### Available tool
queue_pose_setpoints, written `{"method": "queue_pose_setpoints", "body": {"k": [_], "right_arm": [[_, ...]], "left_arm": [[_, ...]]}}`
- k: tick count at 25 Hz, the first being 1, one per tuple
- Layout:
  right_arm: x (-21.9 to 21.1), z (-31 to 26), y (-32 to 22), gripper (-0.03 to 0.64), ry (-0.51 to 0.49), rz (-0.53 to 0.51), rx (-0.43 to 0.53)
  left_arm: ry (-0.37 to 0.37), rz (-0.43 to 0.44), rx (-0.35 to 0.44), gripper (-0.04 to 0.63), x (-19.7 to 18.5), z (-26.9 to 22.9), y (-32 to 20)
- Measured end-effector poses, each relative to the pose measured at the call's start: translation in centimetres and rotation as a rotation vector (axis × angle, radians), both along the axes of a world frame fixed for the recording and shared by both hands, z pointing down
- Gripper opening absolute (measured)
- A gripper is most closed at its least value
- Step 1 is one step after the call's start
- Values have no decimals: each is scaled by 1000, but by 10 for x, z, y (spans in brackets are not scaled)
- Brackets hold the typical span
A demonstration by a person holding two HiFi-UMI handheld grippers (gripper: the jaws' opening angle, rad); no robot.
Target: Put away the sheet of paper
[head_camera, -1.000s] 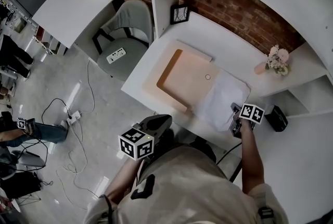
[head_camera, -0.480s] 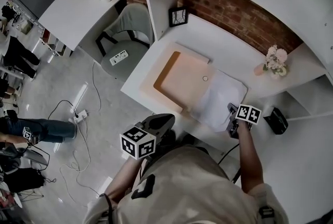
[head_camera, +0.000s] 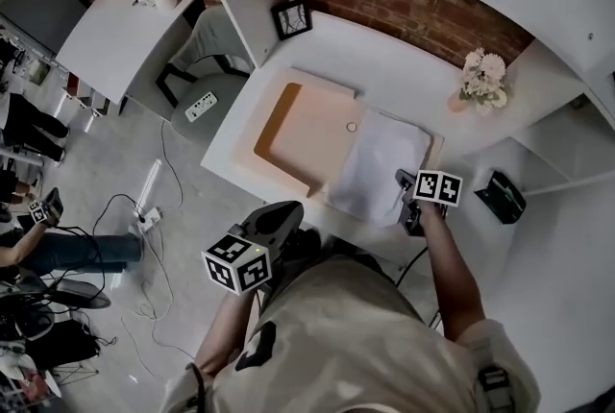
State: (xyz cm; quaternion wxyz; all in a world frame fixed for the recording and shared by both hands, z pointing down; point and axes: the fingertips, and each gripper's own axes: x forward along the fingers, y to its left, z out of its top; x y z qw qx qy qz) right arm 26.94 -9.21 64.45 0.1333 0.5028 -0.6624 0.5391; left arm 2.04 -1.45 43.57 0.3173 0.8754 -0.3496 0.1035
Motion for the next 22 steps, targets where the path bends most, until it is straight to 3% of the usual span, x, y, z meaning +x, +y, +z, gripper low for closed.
{"method": "queue_pose_setpoints", "body": {"k": [10, 22], "right_arm": [[-4, 3, -1, 28, -31, -1, -7], [-7, 3, 2, 28, -6, 40, -12]], "left_arm": [[-29, -49, -2, 20, -12, -2, 1], [-9, -9, 10, 20, -34, 0, -16]]}}
